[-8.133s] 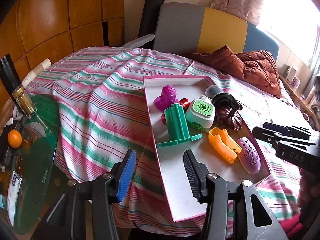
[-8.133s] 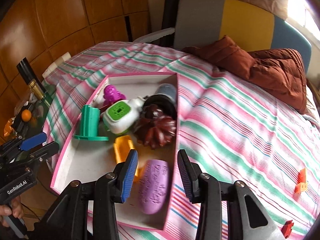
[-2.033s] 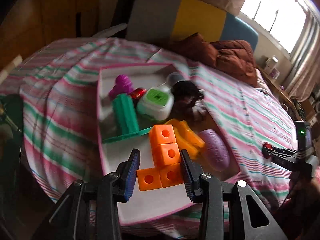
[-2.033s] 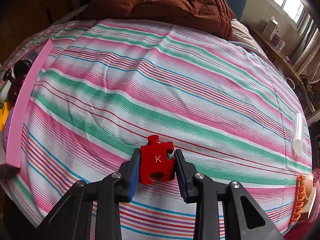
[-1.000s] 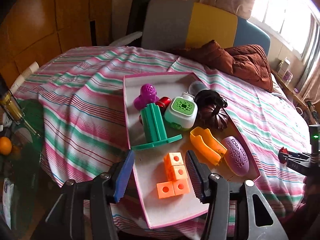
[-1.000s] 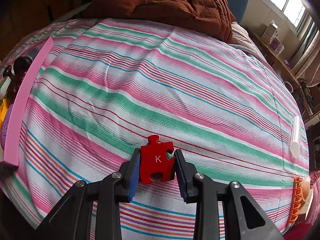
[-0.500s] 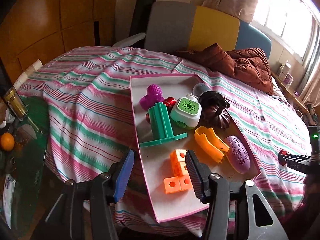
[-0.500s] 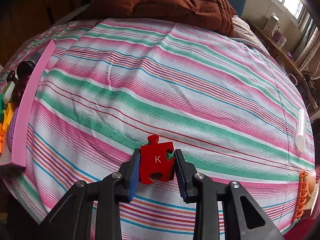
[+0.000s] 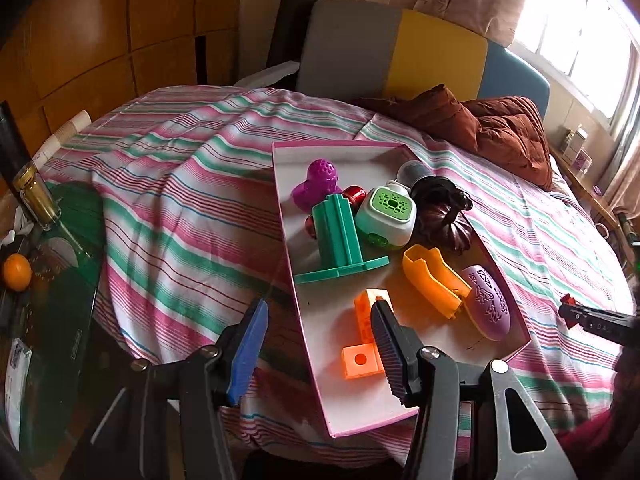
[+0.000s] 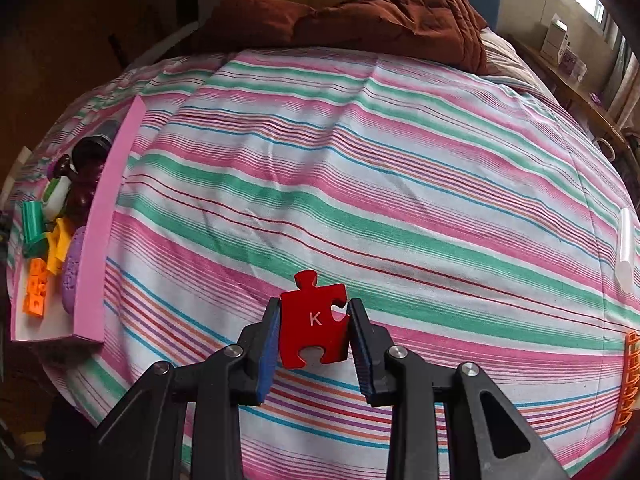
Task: Organize rigid objects
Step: 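Carry the red K puzzle piece into the tray and release with right gripper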
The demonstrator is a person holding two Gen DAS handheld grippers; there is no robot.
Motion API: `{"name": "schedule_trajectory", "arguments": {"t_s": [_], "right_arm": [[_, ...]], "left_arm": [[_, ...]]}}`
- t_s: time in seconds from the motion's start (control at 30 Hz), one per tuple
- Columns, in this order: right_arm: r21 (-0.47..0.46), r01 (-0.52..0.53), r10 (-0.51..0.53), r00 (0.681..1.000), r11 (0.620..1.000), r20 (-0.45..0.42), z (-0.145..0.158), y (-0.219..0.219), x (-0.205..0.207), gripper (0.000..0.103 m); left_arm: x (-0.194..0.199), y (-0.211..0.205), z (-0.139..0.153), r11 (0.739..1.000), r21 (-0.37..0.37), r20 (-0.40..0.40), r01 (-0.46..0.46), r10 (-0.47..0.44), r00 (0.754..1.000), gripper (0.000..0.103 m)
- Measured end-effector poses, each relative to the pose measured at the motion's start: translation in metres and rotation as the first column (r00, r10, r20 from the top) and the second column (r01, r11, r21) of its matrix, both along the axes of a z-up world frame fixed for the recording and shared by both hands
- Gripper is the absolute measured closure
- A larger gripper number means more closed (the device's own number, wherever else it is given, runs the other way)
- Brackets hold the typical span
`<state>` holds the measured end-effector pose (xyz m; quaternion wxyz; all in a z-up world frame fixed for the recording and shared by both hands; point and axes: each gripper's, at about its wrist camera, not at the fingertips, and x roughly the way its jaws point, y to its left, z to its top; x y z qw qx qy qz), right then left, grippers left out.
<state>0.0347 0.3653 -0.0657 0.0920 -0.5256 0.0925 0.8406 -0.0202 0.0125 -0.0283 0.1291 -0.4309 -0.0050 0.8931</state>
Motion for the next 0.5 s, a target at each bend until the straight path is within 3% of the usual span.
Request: {"name": "schedule_trajectory", "arguments": {"t_s": [0.2,0.33,0.5], "right_arm": [[-0.064,-0.181,0.171,0.976,0.982,-0.134,0.035,-0.058,-0.013,0.071],[-0.071,-0.360,0.340,0.918,0.930,-0.204,0.055,-0.118,-0.020,0.071],[-0.067,-0.520,0.500,0.845,0.852,-0.191,0.050,-0.187,-0.033,0.071]], "left_arm": [[-0.001,-0.007,0.000,1.000,0.005,-0.005,-0.026,0.026,1.000,0.048],[-0.004,-0.014,-0.002,0.999,0.005,0.002,-0.050,0.050,0.999,0.048],[-0.005,-0.021,-0.004,0.998,0.004,0.007,-0.070,0.070,0.998,0.048]]}}
